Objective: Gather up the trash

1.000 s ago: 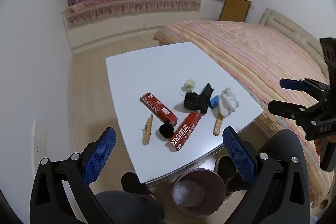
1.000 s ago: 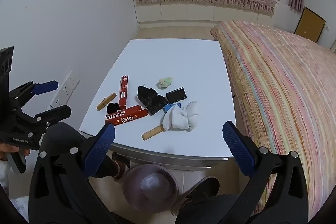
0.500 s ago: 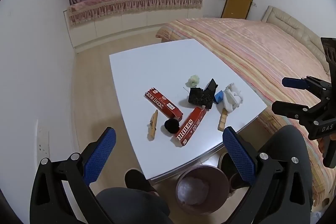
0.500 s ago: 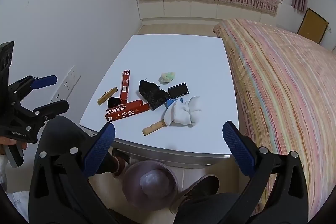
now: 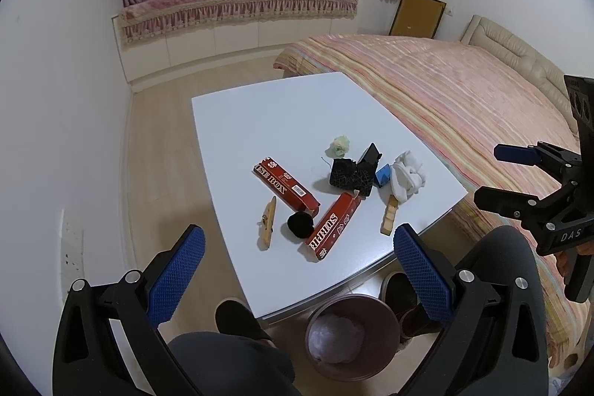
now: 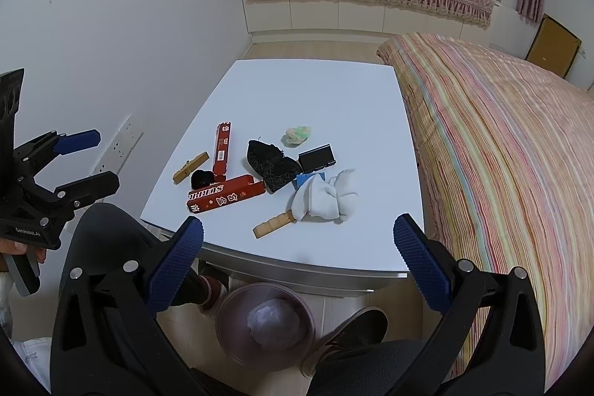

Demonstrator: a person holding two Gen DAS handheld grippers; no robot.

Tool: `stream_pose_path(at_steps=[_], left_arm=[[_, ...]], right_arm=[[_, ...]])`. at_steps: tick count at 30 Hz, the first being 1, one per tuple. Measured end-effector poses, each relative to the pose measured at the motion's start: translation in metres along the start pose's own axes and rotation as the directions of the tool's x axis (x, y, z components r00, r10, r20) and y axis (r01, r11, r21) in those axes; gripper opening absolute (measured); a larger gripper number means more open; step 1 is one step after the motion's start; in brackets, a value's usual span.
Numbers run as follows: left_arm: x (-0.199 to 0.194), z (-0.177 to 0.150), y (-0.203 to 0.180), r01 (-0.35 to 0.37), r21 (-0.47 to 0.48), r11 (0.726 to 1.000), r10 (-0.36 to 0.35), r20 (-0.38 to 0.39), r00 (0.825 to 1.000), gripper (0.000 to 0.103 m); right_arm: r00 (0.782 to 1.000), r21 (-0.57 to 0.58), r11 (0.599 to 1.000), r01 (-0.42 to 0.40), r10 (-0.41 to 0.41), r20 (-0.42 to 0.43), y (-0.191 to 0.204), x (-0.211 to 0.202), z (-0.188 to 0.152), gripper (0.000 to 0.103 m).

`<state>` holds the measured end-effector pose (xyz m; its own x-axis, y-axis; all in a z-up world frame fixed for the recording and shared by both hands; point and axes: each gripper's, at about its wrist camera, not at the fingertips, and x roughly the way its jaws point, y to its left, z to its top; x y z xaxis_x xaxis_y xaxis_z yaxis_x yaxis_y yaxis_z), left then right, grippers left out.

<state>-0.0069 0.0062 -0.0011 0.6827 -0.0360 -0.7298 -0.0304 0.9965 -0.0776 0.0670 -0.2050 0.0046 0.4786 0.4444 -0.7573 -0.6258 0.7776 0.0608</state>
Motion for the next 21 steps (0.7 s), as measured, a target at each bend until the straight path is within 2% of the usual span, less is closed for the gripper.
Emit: stream_pose_path(at_steps=[21], left_arm=[[0.0047,-0.0043,-0.0017,0.010,0.002,1.000,-0.010,-0.011,1.000,0.097]], right_arm=[[1.000,0.008,1.000,-0.008,0.008,-0.011,-0.0006,0.0038,-0.0038,0.100]])
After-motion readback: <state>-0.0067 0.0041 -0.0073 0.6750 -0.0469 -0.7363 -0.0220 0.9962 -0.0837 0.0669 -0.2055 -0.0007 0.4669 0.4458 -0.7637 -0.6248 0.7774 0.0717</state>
